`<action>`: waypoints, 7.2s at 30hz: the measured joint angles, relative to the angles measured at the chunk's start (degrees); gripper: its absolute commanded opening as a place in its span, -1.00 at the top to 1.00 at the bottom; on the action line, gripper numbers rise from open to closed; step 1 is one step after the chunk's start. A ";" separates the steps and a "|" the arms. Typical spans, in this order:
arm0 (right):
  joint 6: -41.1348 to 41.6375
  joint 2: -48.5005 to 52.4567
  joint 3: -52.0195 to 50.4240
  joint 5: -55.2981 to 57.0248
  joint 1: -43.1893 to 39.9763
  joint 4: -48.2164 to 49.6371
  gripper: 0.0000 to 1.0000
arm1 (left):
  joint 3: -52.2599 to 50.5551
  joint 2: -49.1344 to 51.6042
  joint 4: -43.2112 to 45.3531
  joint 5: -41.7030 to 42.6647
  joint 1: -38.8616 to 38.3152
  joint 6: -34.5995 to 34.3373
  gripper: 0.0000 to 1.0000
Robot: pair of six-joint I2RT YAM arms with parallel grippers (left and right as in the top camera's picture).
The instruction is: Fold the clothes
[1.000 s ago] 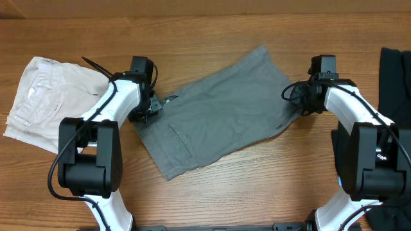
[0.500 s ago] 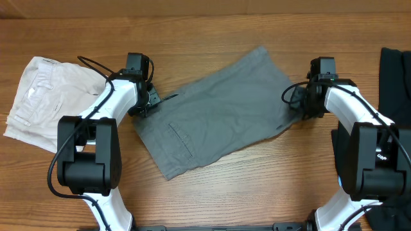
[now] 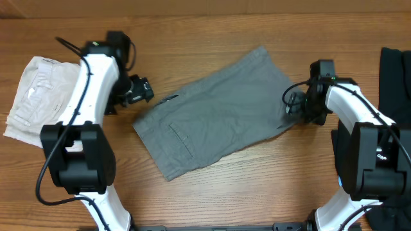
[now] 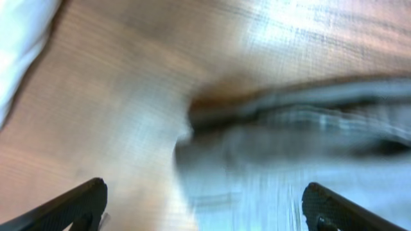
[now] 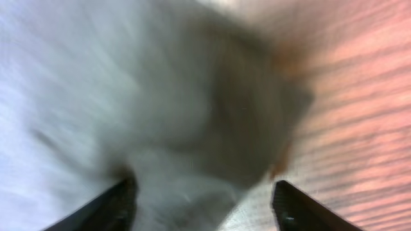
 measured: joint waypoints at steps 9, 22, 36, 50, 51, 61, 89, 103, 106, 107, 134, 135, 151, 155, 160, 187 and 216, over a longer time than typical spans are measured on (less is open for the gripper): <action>-2.64 0.07 4.76 0.00 -0.13 7.78 -0.60 | -0.74 -0.04 -6.62 8.11 1.01 1.81 -0.99; -6.32 7.13 5.79 -1.51 -0.20 5.27 0.83 | -22.45 -0.04 17.27 18.05 -2.62 2.08 -0.89; 6.95 7.13 7.28 -1.77 -0.37 -15.23 0.40 | -24.98 -1.09 42.47 17.55 -2.51 1.22 -0.72; 11.58 7.76 12.24 3.63 -0.57 -22.62 -0.38 | -7.13 -0.28 10.38 15.74 -0.13 7.85 -1.00; 11.30 7.69 13.75 4.35 -0.57 -23.15 -0.38 | -5.55 -0.31 8.85 15.15 0.33 7.98 -1.00; 10.40 5.01 18.82 6.47 -0.59 -24.63 -0.38 | -13.20 -0.31 14.03 14.51 -0.11 8.66 -1.00; -9.38 5.01 18.86 -11.02 6.32 -23.63 0.61 | -10.43 -0.02 3.13 17.81 -0.17 10.12 0.92; -2.73 5.01 12.20 -19.74 31.52 -2.23 0.78 | 13.11 -0.02 -11.15 16.76 0.02 12.17 0.92; 1.62 5.01 10.29 -19.96 35.28 4.02 0.78 | 13.20 -0.02 -12.70 16.74 -0.07 12.17 0.92; 3.15 5.01 9.79 -20.15 36.44 5.88 0.78 | 13.22 -0.02 -13.22 16.74 -0.09 12.17 0.92; 7.96 12.22 10.60 -26.84 41.40 6.36 0.60 | 20.31 -0.04 -18.60 14.56 -6.71 12.13 0.92; 7.34 11.47 11.02 -25.94 40.15 4.07 0.60 | 20.33 -0.04 -18.40 13.86 -7.52 12.02 0.92; 2.56 -2.47 8.39 -3.39 13.57 -17.62 0.59 | 20.37 -0.04 -13.90 9.57 -12.72 5.09 0.91; 2.01 -2.32 2.78 -2.93 13.33 -13.53 0.60 | 20.37 -0.04 -12.22 9.25 -14.78 2.19 0.91; 1.55 -2.25 -4.68 -5.18 14.97 -6.16 0.60 | 20.28 -0.04 -9.05 9.22 -18.82 -0.76 0.90; 1.57 -2.62 -7.85 -7.19 16.52 -2.45 0.42 | 12.90 -0.04 4.39 14.95 -30.21 -3.23 0.13; -6.82 -1.92 16.96 -20.09 17.29 -23.30 0.24 | 18.34 -0.68 14.95 21.33 -10.86 10.91 -0.20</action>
